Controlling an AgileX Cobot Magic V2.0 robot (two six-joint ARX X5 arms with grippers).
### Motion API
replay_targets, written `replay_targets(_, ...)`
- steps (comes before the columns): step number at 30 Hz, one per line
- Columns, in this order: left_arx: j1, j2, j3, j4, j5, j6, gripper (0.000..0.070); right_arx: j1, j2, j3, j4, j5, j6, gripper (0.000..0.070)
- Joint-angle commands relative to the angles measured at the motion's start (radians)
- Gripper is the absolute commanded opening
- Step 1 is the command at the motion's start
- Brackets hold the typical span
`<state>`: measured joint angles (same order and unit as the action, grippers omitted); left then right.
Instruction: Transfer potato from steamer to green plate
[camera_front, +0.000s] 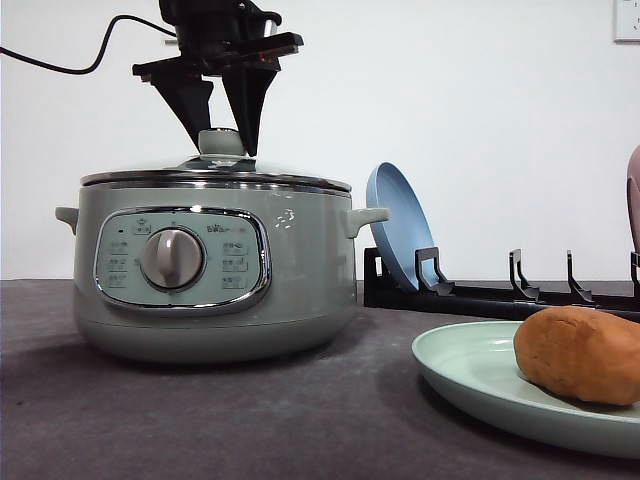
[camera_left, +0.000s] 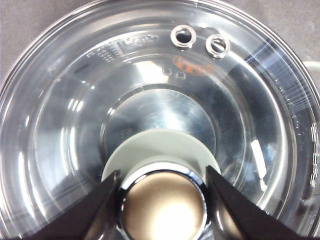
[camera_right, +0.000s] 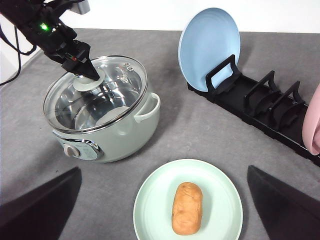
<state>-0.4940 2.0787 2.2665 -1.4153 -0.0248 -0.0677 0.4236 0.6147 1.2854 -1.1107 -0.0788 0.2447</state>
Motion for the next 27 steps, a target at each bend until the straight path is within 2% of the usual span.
replay_targets(1,-0.004,0.022,0.034,-0.010,-0.014,0.020,0.0000,0.005,0.004,0.017,0.007,-0.002,0.010,0.0698)
replay_targets(23,-0.005,0.022,0.034,-0.022,-0.035,0.021,0.0005,0.005,0.004,0.017,0.007,-0.002,0.009,0.0698)
replay_targets(25,-0.005,0.022,0.034,-0.023,-0.035,0.019,0.0075,0.005,0.004,0.017,0.007,-0.002,0.009,0.0698)
replay_targets(27,-0.007,0.022,0.034,-0.023,-0.034,0.011,0.0187,0.005,0.004,0.017,0.007,-0.002,0.009,0.0698)
